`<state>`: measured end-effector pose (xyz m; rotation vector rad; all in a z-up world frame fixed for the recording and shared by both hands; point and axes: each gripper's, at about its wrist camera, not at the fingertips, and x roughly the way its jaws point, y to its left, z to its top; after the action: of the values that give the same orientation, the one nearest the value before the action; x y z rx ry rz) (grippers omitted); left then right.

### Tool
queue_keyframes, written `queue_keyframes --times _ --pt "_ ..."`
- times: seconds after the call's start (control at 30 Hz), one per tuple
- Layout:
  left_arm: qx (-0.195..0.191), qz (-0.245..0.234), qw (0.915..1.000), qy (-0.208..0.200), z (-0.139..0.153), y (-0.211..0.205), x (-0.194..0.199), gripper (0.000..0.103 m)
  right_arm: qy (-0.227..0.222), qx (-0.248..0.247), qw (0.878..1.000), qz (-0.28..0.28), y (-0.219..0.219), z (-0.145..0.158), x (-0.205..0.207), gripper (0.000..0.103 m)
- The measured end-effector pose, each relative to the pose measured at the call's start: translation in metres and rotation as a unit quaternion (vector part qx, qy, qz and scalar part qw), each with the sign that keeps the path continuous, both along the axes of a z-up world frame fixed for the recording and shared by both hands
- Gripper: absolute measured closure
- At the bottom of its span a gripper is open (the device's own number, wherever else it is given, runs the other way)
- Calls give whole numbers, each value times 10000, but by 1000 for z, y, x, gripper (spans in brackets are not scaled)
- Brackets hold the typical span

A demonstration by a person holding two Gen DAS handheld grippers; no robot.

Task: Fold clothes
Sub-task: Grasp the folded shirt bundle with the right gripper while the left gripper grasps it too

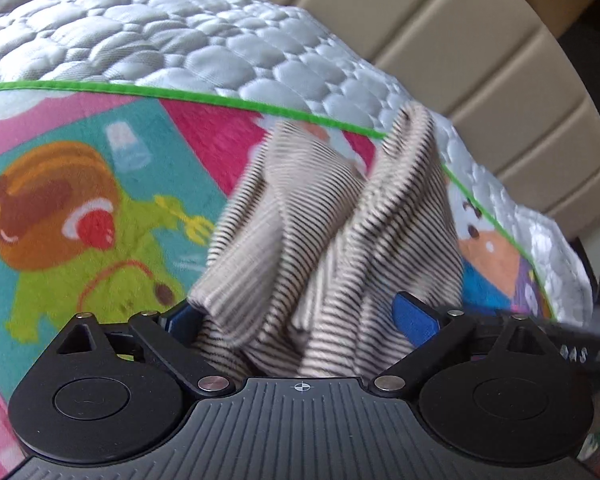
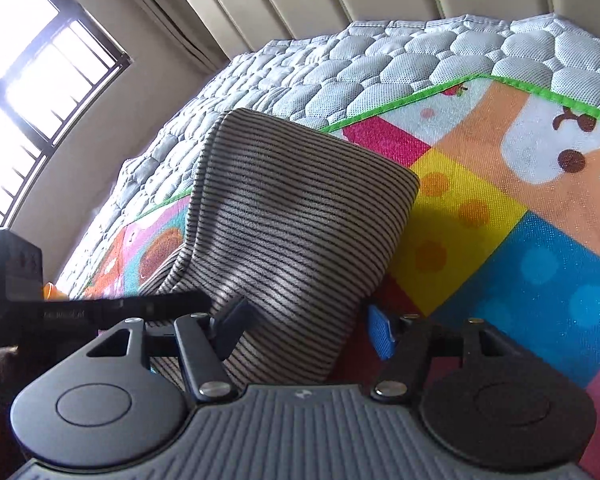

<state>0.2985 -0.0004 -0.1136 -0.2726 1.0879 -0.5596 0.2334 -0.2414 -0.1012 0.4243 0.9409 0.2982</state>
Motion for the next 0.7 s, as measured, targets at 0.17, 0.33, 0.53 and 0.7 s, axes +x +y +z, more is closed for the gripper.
queue_keyframes --times 0.17,0.33,0.53,0.7 --pt "-43 -736 9972 141 1 -29 -56 7 -180 -339 9992 118 -10 6 0 38" --pt "-878 -715 9929 353 20 -26 -100 11 -433 -686 9967 88 -19 14 -6 35" --pt "22 965 9916 -863 64 10 -98 7 -1461 -1592 9758 345 20 44 -33 35" --pt "726 1764 9787 -765 47 5 -68 21 -2028 -2621 9414 628 84 48 -59 35"
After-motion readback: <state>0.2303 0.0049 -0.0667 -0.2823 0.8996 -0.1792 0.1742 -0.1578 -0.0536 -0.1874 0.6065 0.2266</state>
